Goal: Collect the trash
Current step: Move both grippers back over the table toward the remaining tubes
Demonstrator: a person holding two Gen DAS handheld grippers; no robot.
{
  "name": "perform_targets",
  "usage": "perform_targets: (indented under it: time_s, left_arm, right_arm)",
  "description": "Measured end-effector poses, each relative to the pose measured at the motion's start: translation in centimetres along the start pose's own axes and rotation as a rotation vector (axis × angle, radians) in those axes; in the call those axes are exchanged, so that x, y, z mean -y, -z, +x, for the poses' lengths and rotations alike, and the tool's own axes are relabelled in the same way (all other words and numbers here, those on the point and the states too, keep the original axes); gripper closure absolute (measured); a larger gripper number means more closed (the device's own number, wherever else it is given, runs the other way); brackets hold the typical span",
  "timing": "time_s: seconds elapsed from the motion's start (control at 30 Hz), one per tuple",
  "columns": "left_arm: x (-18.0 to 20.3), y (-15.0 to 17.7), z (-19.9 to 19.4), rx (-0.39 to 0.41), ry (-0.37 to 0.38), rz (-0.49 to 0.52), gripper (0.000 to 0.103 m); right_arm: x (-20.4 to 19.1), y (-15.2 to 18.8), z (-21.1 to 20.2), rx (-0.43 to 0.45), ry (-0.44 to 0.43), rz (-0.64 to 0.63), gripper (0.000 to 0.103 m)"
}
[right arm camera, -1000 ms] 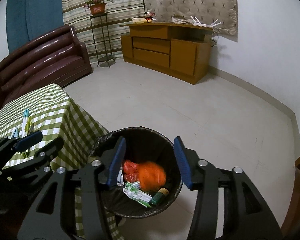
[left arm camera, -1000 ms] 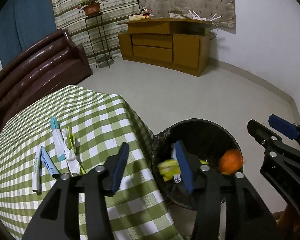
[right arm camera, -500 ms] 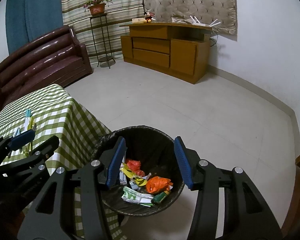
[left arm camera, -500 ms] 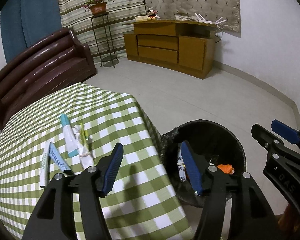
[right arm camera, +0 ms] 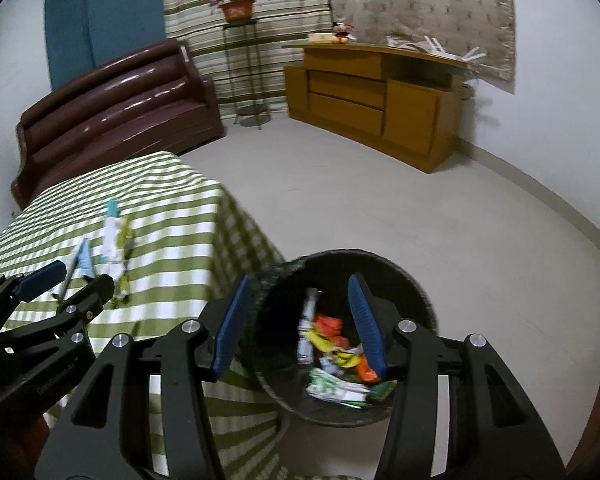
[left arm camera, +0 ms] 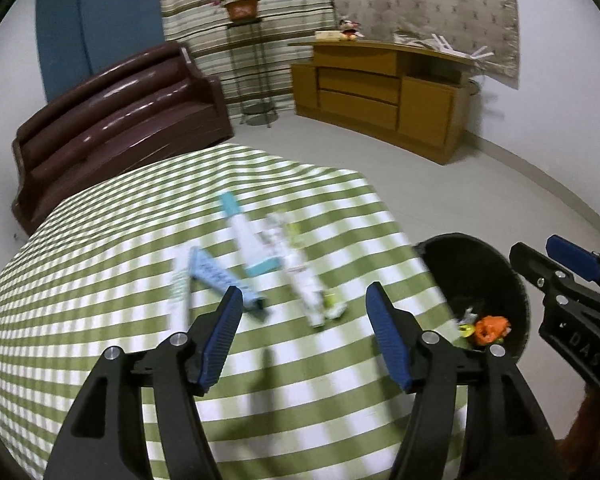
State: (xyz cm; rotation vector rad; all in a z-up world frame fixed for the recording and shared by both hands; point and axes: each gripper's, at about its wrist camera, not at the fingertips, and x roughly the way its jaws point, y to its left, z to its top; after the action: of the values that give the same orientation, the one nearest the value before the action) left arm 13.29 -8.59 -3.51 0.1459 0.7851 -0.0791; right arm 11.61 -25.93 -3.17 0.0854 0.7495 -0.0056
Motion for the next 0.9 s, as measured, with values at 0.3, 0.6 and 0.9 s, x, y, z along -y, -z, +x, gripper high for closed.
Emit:
perform_targets:
  time_s: [0.3,0.6,0.9]
  left_arm:
    - [-6.0,1.5,-0.5,-0.013,-0.084,-0.074,0.038]
    - [-11.6,2.7,-0.5,-0.034,-0.149,-0.159,0.038]
    - [-14.5,3.6,-0.4,-0.045,-0.166,-0.204,0.038]
  right_arm:
    - [-5.2,-0.7,1.1,-0.022,-0.074,-0.067,0.053]
    - [-9.7,-1.5,2.3,-0.04,-0.114,-0.125,0.053]
    - [-13.3,-2.1,4.0,-0.075,-0.124,-0.17,0.053]
